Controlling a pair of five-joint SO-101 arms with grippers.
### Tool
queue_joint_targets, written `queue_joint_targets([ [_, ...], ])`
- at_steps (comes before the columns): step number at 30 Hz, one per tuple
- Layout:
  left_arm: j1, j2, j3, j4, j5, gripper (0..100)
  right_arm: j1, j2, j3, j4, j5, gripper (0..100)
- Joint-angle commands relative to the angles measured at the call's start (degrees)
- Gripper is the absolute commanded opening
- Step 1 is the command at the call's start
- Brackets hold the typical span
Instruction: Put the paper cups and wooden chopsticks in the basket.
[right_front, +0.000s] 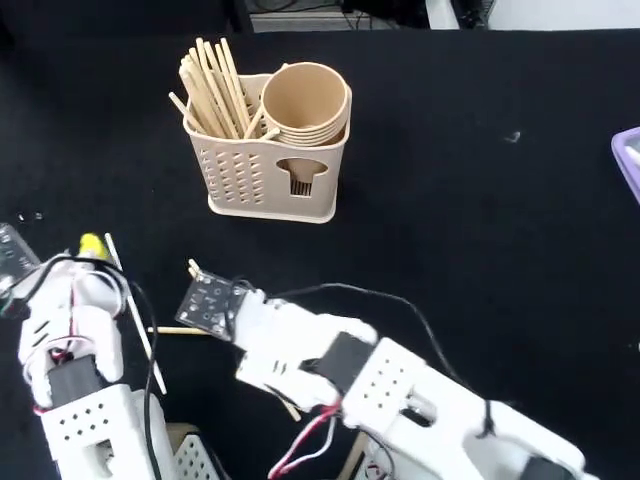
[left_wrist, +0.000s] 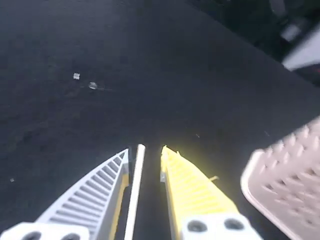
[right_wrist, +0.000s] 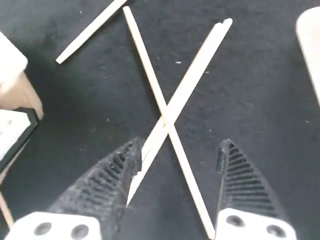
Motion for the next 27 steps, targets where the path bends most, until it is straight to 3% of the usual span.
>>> queue_joint_targets([
  [1,-3.12,-0.26,-0.75,-1.41,1.49,12,-2.73,8.31,-4.44,-5.10,-0.62,24.7],
  [14,-3.21,-0.44,-0.40,-1.32,1.49,12,-0.97,33.63,-15.08,-8.62,-0.18,23.8],
  [21,-3.21,-0.53,-0.48,-1.23,1.49,12,0.26,37.41,-15.96,-8.62,0.00,1.1],
  [27,-3.21,-0.53,-0.48,-1.23,1.49,12,3.52,35.47,-15.69,-7.91,0.00,1.0],
])
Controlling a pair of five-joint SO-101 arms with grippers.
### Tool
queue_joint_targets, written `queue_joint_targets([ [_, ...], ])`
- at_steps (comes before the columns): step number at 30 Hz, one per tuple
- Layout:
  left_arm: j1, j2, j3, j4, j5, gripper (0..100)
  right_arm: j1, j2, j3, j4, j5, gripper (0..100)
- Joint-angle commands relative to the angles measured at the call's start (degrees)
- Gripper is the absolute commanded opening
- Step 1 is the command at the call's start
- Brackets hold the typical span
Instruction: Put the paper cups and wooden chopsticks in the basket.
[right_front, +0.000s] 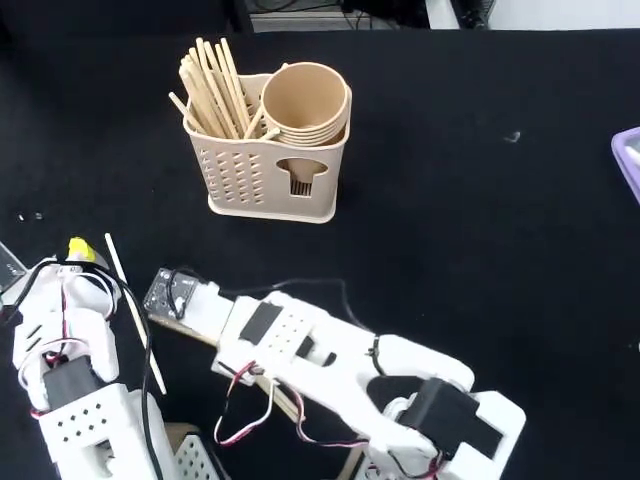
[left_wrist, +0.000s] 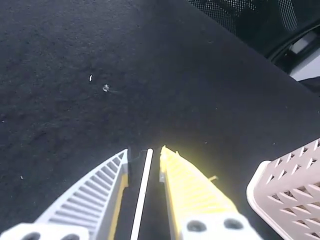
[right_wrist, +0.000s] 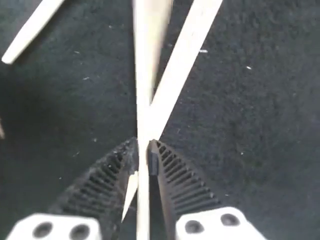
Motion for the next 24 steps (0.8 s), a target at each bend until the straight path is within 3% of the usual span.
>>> queue_joint_targets([
  [1,-0.66,-0.53,-0.48,-1.23,0.53,12,3.87,-2.68,-2.07,-0.09,0.09,1.0],
  [7,-0.66,-0.53,-0.57,-1.23,0.53,12,7.30,-8.75,-1.19,3.78,3.34,1.1],
  [15,-0.75,-0.53,-0.66,-1.23,0.53,12,0.79,-9.36,1.36,-0.09,2.90,1.8],
  [21,-0.75,-0.53,-0.66,-1.23,0.53,12,0.79,-9.01,1.80,-0.09,-1.14,16.7],
  [24,-0.75,-0.53,-0.57,-1.23,0.53,12,0.53,-6.99,1.45,-0.18,-1.23,17.7],
])
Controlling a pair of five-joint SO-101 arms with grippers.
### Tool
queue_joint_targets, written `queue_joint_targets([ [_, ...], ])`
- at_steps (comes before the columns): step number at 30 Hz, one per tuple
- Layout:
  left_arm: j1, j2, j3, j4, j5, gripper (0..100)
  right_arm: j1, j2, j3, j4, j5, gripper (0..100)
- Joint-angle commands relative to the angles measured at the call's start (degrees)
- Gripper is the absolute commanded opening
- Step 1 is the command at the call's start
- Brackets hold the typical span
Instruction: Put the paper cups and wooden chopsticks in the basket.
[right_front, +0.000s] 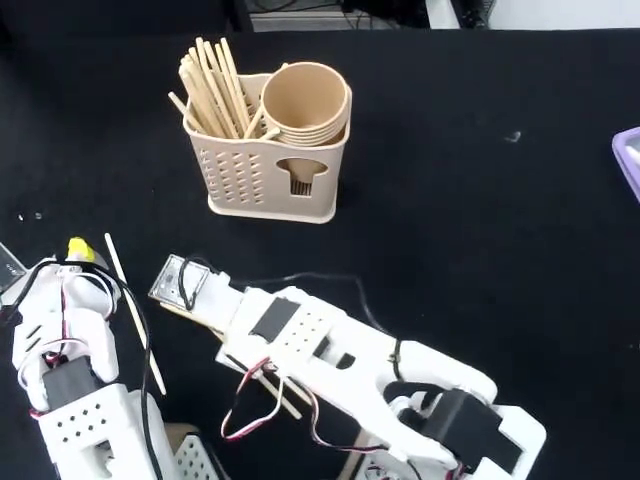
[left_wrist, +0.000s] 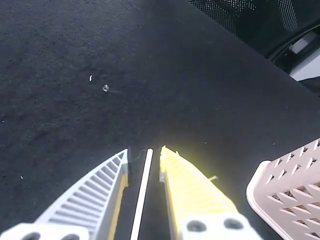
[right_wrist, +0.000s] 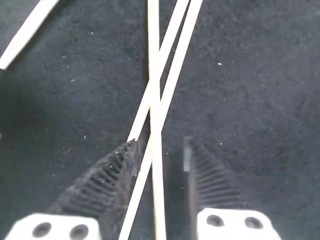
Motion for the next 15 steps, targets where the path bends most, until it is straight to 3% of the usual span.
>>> queue_joint_targets([
  [1,-0.75,-0.53,-0.57,-1.23,0.53,12,-0.88,0.75,-0.84,-1.05,-0.44,17.8],
  [7,-0.75,-0.53,-0.66,-1.23,0.53,12,-0.88,6.64,-3.65,-2.73,-0.70,18.5],
  [15,-0.75,-0.53,-0.66,-1.23,0.53,12,-0.53,3.82,-7.52,3.87,-0.35,24.0],
])
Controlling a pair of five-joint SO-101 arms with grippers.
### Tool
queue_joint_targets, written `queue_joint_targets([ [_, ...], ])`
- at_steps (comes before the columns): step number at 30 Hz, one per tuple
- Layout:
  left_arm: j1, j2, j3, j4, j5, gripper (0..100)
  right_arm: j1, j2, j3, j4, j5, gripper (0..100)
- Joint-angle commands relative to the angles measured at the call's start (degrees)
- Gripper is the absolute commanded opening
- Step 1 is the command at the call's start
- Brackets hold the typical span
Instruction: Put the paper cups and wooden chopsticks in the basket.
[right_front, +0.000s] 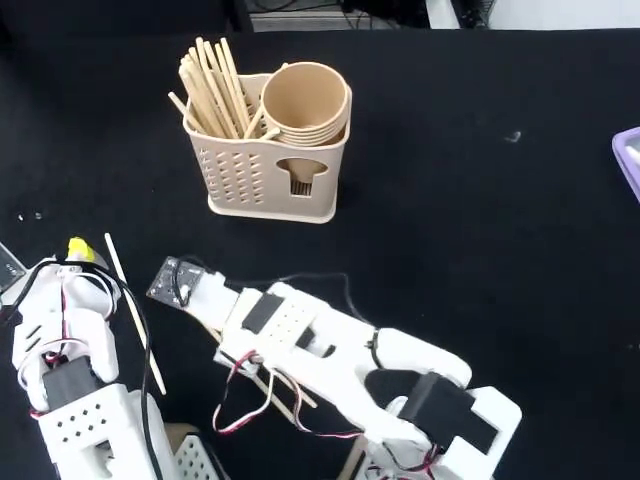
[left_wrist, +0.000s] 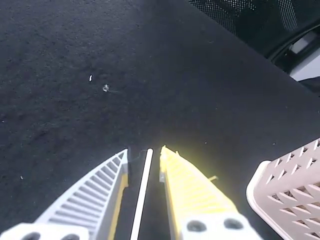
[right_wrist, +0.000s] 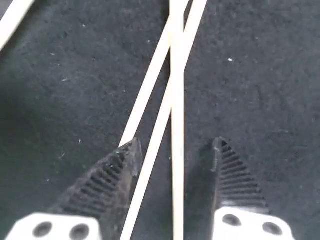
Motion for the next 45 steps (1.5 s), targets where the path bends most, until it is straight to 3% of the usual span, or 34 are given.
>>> queue_joint_targets([
  [1,-0.75,-0.53,-0.66,-1.23,0.53,12,-0.62,-5.58,-3.12,3.34,-0.44,24.0],
  [4,-0.75,-0.53,-0.66,-1.23,0.53,12,-0.88,-10.68,-1.54,4.84,-0.53,24.0],
  [8,-0.75,-0.53,-0.66,-1.23,0.53,12,-3.25,-12.62,4.97,-1.49,-0.53,24.3],
  [23,-0.75,-0.53,-0.66,-1.23,0.53,12,-3.96,2.15,-0.66,-4.66,-0.53,29.9],
  [27,-0.75,-0.53,-0.66,-1.23,0.53,12,-3.96,2.59,-0.75,-4.66,-0.09,22.4],
  [32,-0.75,-0.53,-0.57,-1.23,0.53,12,-3.34,2.77,-1.19,-2.81,0.00,0.5],
  [38,-0.75,-0.53,-0.57,-1.23,0.53,12,1.93,2.07,-1.36,-0.53,0.09,1.1],
  [45,-0.75,-0.53,-0.92,-0.18,0.53,12,2.29,0.92,-1.19,0.53,0.09,1.2],
])
